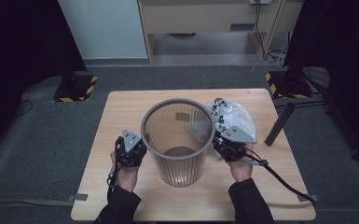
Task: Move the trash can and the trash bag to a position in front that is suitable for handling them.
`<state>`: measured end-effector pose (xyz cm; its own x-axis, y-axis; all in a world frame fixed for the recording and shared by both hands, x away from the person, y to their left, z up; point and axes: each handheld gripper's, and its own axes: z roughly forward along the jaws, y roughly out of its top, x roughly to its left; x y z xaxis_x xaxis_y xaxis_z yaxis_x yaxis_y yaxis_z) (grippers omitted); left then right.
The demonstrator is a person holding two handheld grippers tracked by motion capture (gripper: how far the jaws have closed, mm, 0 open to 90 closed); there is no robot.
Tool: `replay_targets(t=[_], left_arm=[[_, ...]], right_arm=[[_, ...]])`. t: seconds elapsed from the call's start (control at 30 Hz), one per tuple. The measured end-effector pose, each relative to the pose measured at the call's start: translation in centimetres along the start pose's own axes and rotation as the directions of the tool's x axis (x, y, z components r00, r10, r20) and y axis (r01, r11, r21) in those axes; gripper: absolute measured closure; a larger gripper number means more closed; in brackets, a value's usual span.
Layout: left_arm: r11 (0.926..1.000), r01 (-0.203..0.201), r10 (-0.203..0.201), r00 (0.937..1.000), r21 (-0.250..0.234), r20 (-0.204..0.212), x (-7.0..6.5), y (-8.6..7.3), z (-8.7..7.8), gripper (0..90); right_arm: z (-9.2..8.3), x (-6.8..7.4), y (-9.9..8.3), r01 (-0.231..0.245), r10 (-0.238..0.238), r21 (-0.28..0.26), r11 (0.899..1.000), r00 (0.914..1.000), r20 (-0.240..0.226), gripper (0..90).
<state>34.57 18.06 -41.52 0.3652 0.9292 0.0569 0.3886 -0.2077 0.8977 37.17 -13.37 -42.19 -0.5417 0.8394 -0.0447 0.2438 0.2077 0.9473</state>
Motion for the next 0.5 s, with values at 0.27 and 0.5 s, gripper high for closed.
replay_targets(t=[0.27,0.5], left_arm=[[0.9998,-0.02,0.02,0.9996,-0.004,0.022,-1.4,0.1,0.0,90.0],[0.999,-0.045,0.045,0.9984,0.002,0.034,-3.0,0.2,-0.3,90.0]], right_arm=[[-1.3,-0.6,-0.7,-0.003,0.003,-0.004,1.0,0.9999,0.01,82.8],[-2.6,-1.2,-1.4,-0.015,0.015,0.0,1.0,0.9994,0.032,82.7]])
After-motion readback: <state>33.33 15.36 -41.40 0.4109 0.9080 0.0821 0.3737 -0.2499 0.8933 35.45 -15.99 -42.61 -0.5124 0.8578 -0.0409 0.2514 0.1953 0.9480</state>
